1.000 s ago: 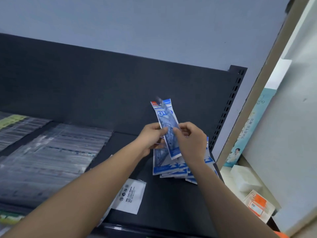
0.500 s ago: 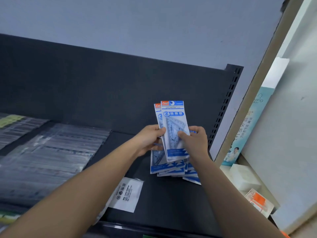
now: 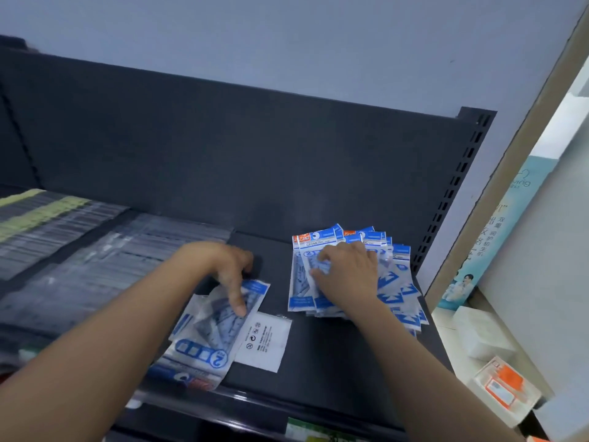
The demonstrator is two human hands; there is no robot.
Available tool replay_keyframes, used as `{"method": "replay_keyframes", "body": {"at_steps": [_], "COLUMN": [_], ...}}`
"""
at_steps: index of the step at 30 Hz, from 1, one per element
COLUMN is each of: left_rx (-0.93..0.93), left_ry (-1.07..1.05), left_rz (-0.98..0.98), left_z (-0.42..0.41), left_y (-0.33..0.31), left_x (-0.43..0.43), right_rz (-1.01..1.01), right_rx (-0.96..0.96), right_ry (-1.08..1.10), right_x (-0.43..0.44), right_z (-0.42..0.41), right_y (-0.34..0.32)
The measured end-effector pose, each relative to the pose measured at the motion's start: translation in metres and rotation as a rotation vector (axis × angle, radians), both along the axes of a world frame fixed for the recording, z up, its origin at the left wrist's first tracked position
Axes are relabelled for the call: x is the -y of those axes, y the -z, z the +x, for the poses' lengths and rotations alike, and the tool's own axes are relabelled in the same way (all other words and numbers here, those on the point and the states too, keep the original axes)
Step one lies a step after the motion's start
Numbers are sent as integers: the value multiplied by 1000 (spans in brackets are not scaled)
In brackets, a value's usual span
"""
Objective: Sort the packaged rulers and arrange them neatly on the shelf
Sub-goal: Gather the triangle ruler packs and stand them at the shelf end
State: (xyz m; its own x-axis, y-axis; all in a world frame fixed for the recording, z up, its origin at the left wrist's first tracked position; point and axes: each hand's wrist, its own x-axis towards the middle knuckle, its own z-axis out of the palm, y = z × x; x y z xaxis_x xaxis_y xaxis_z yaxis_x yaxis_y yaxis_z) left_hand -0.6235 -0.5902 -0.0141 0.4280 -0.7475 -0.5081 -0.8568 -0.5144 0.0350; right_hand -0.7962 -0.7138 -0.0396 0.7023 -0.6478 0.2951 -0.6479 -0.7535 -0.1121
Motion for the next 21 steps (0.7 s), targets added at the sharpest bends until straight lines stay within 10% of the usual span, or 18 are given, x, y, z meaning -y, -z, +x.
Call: {"method": "replay_keyframes", "body": {"at_steps": [5, 12, 21], "left_rx": [-133, -744, -1061], "left_ry": [-66, -528, -873], "left_rz": [-154, -885, -1398], "left_z": [1, 9, 17], "left_y": [7, 19, -3], "left_x": [-7, -24, -25], "right_rz": [387, 339, 887], "right_rx": [-175, -396, 374], "right_ry": [-377, -366, -153], "right_x": [-31, -41, -24], "right_z": [14, 26, 20], "right_y": [3, 0, -9]}}
